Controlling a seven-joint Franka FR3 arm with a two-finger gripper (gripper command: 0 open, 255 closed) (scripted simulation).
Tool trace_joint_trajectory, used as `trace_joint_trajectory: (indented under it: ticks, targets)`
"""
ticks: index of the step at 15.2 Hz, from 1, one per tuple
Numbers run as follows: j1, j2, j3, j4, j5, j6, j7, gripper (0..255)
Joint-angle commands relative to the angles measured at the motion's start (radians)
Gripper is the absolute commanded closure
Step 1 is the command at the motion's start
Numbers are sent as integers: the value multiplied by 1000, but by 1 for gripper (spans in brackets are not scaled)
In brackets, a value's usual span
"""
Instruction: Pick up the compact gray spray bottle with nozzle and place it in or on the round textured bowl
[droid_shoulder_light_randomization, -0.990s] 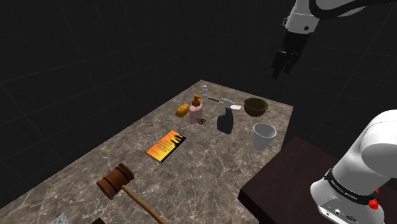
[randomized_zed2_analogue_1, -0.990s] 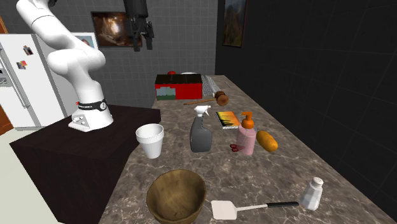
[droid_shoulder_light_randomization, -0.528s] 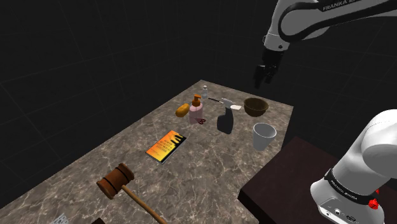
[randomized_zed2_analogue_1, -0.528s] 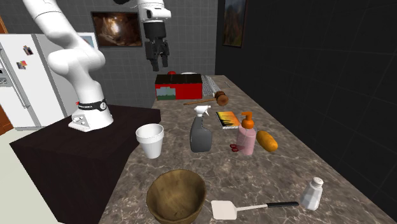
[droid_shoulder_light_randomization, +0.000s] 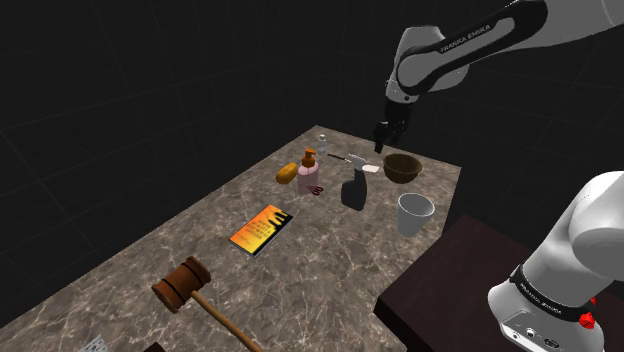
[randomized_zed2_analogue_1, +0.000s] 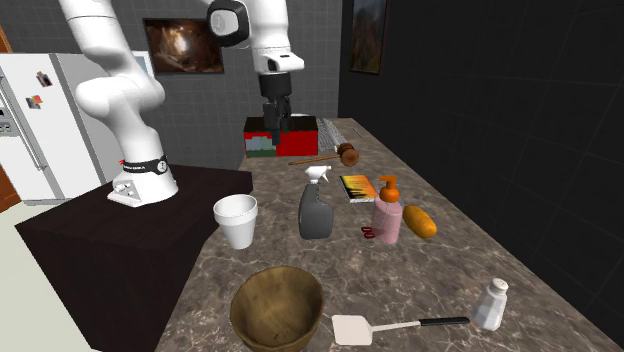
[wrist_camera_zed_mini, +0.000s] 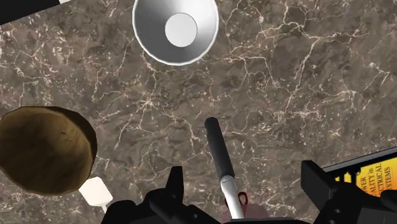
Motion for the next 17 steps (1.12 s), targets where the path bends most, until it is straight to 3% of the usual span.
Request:
trace_joint_trajectory:
  ticks: [1, 6, 17]
  targets:
    - [5, 79, -5, 33, 23, 45, -27, 0]
    - [9, 278, 1, 143, 89, 125, -90, 0]
    - [7, 354, 11, 126, 117, 217, -109, 0]
